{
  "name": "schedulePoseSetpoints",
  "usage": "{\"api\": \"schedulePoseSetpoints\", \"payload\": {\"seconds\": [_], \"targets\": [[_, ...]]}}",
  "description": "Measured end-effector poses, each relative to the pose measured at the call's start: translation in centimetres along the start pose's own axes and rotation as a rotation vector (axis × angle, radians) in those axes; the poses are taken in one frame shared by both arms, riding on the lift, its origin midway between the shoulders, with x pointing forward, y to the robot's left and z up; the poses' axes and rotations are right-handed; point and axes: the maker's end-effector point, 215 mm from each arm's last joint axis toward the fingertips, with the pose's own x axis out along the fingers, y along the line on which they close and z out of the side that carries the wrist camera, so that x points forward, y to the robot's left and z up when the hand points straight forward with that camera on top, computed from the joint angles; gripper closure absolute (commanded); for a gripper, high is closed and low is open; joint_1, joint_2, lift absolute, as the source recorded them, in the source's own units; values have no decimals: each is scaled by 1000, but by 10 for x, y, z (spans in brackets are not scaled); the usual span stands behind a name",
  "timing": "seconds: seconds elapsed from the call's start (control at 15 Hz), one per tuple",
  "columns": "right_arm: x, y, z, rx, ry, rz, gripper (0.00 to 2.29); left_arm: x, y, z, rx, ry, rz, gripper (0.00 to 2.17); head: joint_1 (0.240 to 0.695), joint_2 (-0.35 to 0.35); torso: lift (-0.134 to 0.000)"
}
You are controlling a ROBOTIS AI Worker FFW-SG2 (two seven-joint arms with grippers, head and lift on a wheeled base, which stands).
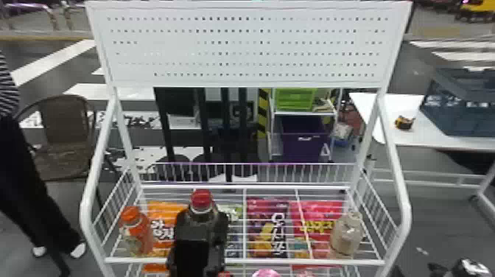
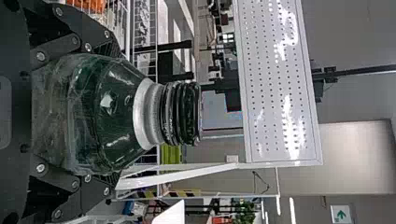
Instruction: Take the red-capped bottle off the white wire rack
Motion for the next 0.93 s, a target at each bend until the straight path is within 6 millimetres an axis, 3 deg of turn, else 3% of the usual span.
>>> {"api": "schedulePoseSetpoints", "payload": {"seconds": [0.13,0.33,0.73,0.93], "targets": [[1,1,0,-1,0,2,485,-18,24,30,-28,-43,22,1902,499,0,0],[0,2,1,0,0,3,485,-37,57,52,-43,-72,56,1902,499,0,0],[-2,6,0,6,5,8,485,-57,107,55,-54,-65,76,1902,499,0,0],[-2,9,0,9,1,13,485,-61,115,50,-53,-52,84,1902,499,0,0]]}}
